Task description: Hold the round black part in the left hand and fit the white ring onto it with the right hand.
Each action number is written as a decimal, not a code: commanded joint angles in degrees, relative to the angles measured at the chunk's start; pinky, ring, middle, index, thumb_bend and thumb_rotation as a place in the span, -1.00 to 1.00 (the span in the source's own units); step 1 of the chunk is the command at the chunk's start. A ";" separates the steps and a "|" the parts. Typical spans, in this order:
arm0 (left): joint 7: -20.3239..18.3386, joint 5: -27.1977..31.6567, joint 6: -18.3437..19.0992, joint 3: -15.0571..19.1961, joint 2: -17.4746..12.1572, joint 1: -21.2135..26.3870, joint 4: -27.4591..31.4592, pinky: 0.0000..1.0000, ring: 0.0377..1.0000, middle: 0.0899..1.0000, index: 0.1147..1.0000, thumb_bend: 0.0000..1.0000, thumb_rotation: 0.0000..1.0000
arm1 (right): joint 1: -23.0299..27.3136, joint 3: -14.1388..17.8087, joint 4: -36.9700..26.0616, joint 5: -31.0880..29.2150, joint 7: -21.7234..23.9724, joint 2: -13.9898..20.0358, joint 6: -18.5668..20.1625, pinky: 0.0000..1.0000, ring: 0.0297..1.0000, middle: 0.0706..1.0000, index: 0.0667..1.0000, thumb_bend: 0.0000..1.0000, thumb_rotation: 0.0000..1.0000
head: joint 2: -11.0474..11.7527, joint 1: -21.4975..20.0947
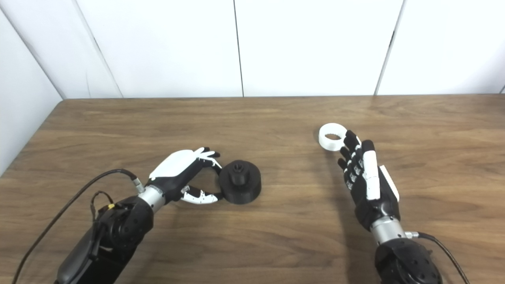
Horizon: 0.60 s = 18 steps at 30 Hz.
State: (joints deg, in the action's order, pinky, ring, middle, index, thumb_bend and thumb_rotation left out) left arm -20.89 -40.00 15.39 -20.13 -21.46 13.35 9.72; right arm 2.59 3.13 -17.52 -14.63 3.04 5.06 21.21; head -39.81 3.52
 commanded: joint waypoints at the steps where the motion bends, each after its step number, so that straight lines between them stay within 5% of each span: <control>1: -0.36 0.15 -0.68 -0.24 0.51 1.12 1.45 0.88 1.00 0.86 0.27 0.66 -0.49 | 1.51 0.10 -1.49 -0.23 0.85 0.21 -1.46 1.00 1.00 1.00 0.96 0.28 1.00 | -0.01 0.00; 18: -0.59 -1.71 -1.19 -3.19 3.29 1.67 -0.38 0.91 1.00 0.90 0.42 0.86 -0.41 | 1.95 0.45 -2.16 -0.20 0.50 0.19 -0.75 1.00 1.00 1.00 0.93 0.26 1.00 | -0.40 -0.53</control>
State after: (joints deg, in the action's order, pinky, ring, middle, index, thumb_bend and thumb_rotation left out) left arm -21.02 -41.22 15.08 -22.58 -18.49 13.34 9.45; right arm 2.66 3.36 -17.53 -14.61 3.05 5.16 21.61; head -40.17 2.90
